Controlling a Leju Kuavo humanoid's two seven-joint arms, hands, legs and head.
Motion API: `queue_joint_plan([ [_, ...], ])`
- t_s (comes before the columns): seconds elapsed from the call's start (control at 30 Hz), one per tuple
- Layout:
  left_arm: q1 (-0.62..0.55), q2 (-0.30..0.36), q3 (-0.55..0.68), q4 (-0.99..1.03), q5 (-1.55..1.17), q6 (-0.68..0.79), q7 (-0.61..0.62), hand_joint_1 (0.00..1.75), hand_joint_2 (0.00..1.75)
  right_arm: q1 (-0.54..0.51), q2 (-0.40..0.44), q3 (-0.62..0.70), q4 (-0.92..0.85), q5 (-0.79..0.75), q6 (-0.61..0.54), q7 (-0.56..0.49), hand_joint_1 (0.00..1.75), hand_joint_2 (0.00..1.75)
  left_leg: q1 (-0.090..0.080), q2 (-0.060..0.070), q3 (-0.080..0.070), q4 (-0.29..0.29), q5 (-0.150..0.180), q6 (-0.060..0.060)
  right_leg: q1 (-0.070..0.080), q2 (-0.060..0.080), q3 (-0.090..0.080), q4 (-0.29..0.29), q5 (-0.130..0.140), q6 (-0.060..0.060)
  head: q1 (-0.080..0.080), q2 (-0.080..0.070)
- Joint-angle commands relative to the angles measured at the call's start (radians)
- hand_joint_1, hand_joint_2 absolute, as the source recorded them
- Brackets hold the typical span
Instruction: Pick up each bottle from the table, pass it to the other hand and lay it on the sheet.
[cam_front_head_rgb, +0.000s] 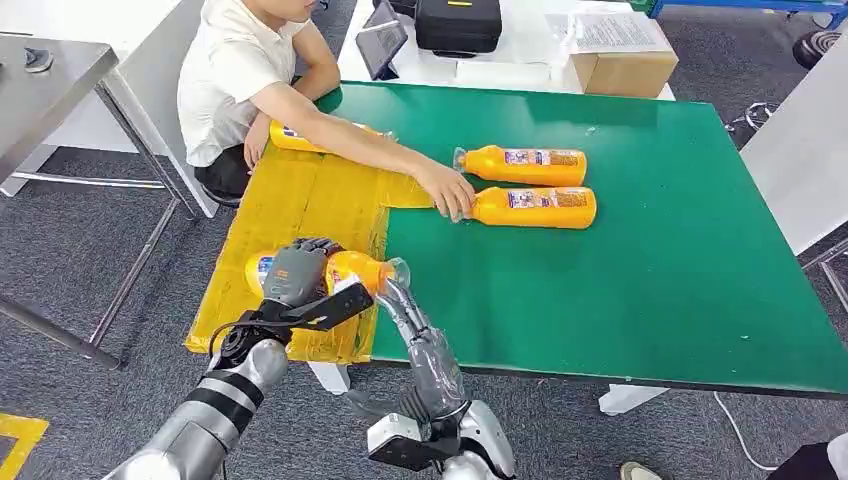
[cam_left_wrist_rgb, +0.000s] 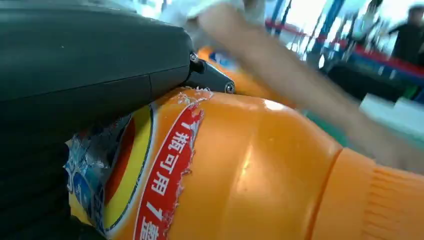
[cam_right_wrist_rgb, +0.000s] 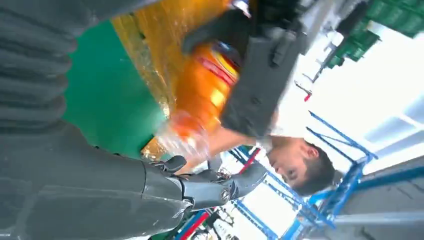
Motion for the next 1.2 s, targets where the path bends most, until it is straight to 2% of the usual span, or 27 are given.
queue_joint_plan([
  [0.03, -0.167, 0.02, -0.039, 0.273, -0.057, -0.09, 0.045, 1.75, 1.75, 0.053, -0.008, -0.049, -0.122, -0.074, 0.038, -0.026, 0.0, 1.75, 0.001, -0.001, 0.002, 0.0, -0.001, -0.001, 0.001, -0.001, 0.002, 0.0, -0.001, -0.001, 0.0, 0.0],
  [0.17, -0.189, 0.008, -0.037, 0.322, -0.038, -0.181, 0.047, 1.75, 1.75, 0.055, -0.006, -0.052, -0.114, -0.101, 0.059, -0.036, 0.0, 1.75, 0.001, -0.002, 0.005, -0.001, -0.001, -0.002, 0.001, -0.001, 0.005, 0.0, -0.002, -0.002, 0.0, 0.0],
  [0.33, -0.194, 0.001, -0.022, 0.343, -0.013, -0.203, 0.041, 1.73, 1.75, 0.057, -0.005, -0.055, -0.11, -0.115, 0.069, -0.047, 0.0, 1.75, 0.001, 0.0, 0.004, -0.001, 0.0, -0.002, 0.001, 0.0, 0.004, -0.001, -0.001, -0.001, 0.0, 0.0],
  [0.37, -0.194, 0.0, -0.019, 0.345, -0.008, -0.205, 0.04, 0.99, 1.75, 0.058, -0.005, -0.055, -0.111, -0.117, 0.07, -0.048, 0.0, 1.75, 0.001, -0.001, 0.006, -0.001, -0.001, -0.002, 0.0, 0.0, 0.006, 0.0, -0.001, -0.002, 0.0, 0.0],
  [0.4, -0.196, -0.002, -0.021, 0.347, -0.008, -0.214, 0.041, 0.16, 1.75, 0.061, -0.004, -0.056, -0.111, -0.12, 0.072, -0.048, 0.0, 1.75, 0.0, 0.0, 0.004, -0.001, 0.0, -0.002, 0.0, 0.0, 0.004, 0.0, 0.0, -0.001, 0.0, 0.0],
  [0.43, -0.202, -0.005, -0.023, 0.356, -0.006, -0.225, 0.048, 0.0, 1.75, 0.062, -0.004, -0.056, -0.112, -0.122, 0.074, -0.049, 0.0, 1.75, 0.001, 0.0, 0.006, -0.001, 0.0, -0.003, 0.001, 0.001, 0.005, 0.0, -0.001, -0.002, 0.0, 0.0],
  [0.67, -0.249, -0.021, -0.073, 0.412, -0.006, -0.356, 0.075, 0.0, 1.75, 0.054, -0.004, -0.055, -0.107, -0.131, 0.081, -0.057, 0.0, 1.75, 0.0, -0.001, 0.005, -0.001, 0.001, -0.002, 0.0, 0.0, 0.004, 0.001, -0.001, -0.001, 0.0, 0.0],
  [0.8, -0.278, -0.026, -0.132, 0.408, -0.038, -0.382, 0.099, 0.0, 1.75, 0.051, 0.001, -0.057, -0.098, -0.137, 0.086, -0.058, 0.0, 1.75, 0.001, -0.002, 0.004, 0.001, 0.0, -0.003, 0.001, -0.001, 0.003, 0.003, -0.002, -0.002, 0.0, 0.0],
  [0.9, -0.279, -0.028, -0.144, 0.402, -0.042, -0.393, 0.103, 0.0, 1.75, 0.051, 0.002, -0.059, -0.096, -0.139, 0.087, -0.059, 0.0, 1.75, 0.0, -0.002, 0.004, 0.0, 0.001, -0.002, 0.0, -0.001, 0.003, 0.002, -0.001, -0.001, 0.0, 0.0],
  [1.07, -0.266, -0.008, -0.158, 0.419, 0.028, -0.497, 0.064, 0.0, 1.75, 0.037, -0.001, -0.052, -0.058, -0.167, 0.08, -0.059, 0.0, 1.75, 0.001, -0.001, 0.006, -0.001, 0.001, -0.003, 0.001, 0.0, 0.005, 0.001, -0.001, -0.002, 0.0, 0.0],
  [1.2, -0.264, -0.006, -0.165, 0.422, 0.033, -0.493, 0.06, 0.0, 1.75, 0.034, -0.005, -0.045, -0.056, -0.174, 0.074, -0.059, 0.0, 1.75, 0.001, 0.0, 0.007, -0.002, 0.001, -0.003, 0.0, 0.001, 0.006, 0.001, -0.001, -0.002, 0.0, 0.0],
])
